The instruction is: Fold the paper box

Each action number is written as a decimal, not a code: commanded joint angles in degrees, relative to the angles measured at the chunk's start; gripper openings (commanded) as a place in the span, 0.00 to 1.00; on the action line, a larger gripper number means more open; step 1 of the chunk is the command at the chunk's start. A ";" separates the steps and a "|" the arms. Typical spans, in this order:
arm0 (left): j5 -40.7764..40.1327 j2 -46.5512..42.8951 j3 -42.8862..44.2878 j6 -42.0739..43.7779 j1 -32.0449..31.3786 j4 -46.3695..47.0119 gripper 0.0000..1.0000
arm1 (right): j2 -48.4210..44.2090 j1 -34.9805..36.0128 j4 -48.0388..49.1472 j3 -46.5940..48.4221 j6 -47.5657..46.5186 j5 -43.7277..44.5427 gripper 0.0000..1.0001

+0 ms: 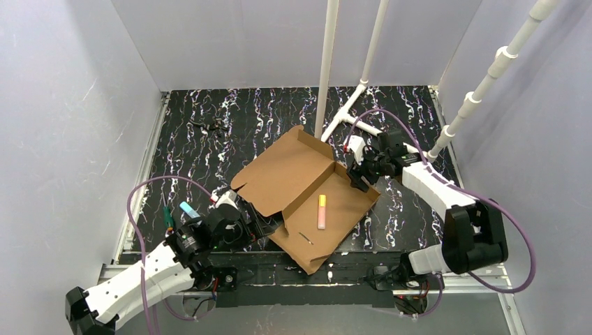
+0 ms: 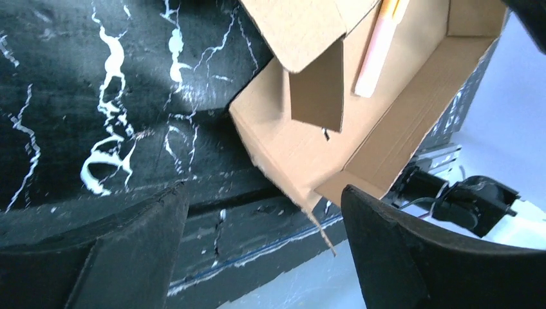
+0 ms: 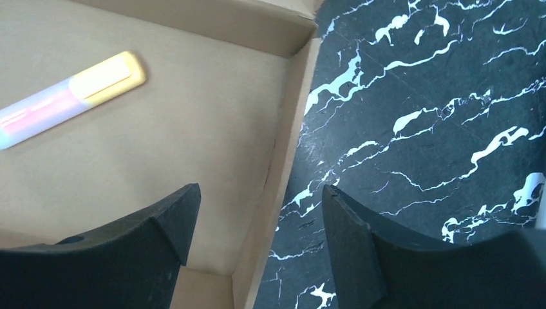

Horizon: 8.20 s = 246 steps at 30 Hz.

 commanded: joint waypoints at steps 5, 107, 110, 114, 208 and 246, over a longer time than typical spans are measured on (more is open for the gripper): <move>-10.56 -1.19 -10.16 -8.59 0.93 24.31 0.90 | 2.43 2.57 11.57 -0.37 9.99 6.86 0.55; 7.68 -41.19 -14.21 31.12 18.86 34.29 0.00 | -1.33 7.81 22.34 -7.07 23.47 1.90 0.01; 8.68 -41.35 -9.65 32.49 18.86 28.65 0.00 | -3.96 9.80 18.33 -6.26 21.82 2.50 0.01; 9.58 -41.31 -5.10 33.56 18.84 24.42 0.00 | -7.51 10.75 16.46 -7.22 21.60 3.26 0.01; 2.50 11.78 22.70 36.44 32.93 -8.31 0.98 | -2.82 -12.18 3.84 -2.09 4.94 -9.23 0.98; 10.96 7.04 15.19 34.84 32.95 -5.35 0.98 | -7.66 -22.32 -26.89 3.01 -14.37 -17.97 0.98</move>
